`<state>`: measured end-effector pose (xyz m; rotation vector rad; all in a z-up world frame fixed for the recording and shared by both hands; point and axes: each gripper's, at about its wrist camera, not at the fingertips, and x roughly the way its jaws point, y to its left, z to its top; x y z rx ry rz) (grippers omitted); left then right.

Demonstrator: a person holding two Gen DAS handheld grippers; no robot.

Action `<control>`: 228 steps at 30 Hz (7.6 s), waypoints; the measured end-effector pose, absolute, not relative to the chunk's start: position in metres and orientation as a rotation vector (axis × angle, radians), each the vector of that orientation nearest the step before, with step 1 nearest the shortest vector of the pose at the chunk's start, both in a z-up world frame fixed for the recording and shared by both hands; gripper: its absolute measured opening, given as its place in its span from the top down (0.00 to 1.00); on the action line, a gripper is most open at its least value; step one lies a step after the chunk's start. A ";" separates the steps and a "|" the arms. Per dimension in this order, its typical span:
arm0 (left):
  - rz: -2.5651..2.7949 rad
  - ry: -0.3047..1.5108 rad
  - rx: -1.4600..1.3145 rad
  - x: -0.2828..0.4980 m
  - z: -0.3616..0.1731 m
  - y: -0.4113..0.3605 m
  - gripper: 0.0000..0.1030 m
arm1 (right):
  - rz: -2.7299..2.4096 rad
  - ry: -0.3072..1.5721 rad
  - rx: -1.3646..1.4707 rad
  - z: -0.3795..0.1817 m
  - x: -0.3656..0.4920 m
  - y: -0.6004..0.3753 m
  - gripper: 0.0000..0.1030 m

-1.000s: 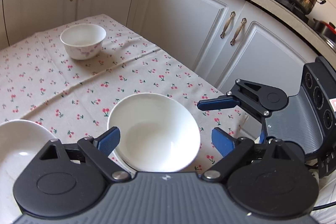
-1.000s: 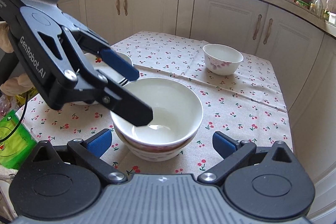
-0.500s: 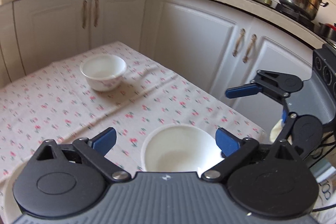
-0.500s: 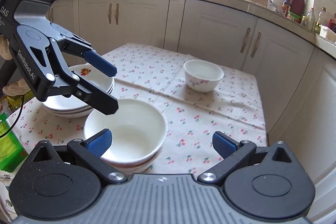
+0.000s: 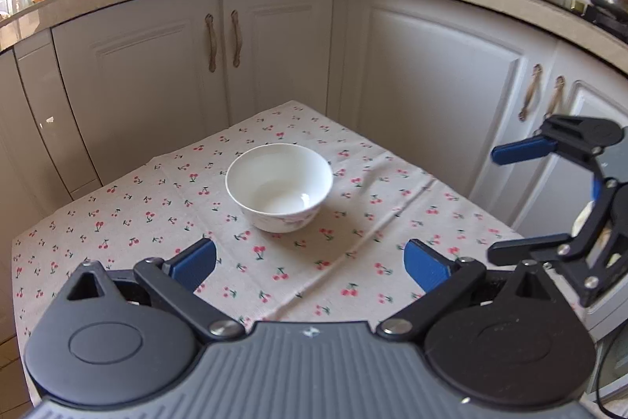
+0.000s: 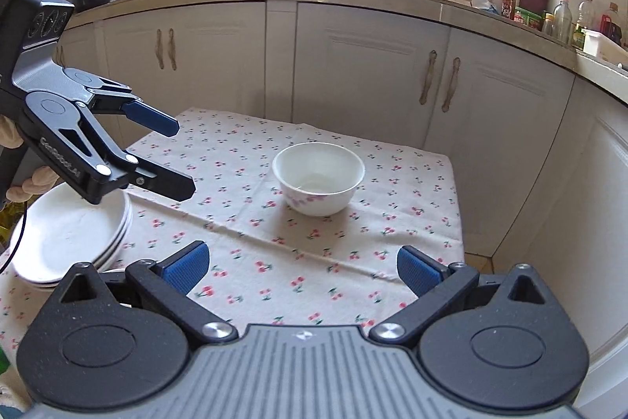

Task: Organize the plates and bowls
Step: 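Move the right gripper to the plain white bowl and grasp its rim, then lift and carry the white bowl toward the bowl stack with the right gripper, then lower the white bowl onto the stacked bowls and open the right gripper, then close the left and right grippers on opposite sides of the bowl stack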

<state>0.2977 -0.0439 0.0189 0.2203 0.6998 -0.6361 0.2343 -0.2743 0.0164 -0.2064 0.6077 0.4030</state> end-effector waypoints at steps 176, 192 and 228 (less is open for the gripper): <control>-0.716 0.789 0.307 0.156 -0.007 -0.057 0.11 | 0.649 0.968 -0.064 0.011 0.196 -0.220 0.31; -0.721 0.769 0.302 0.149 -0.003 -0.054 0.08 | 0.655 0.954 -0.017 0.010 0.194 -0.226 0.15; -0.815 0.832 0.345 0.153 -0.040 -0.035 0.07 | 0.655 0.779 -0.373 -0.050 0.123 -0.233 0.00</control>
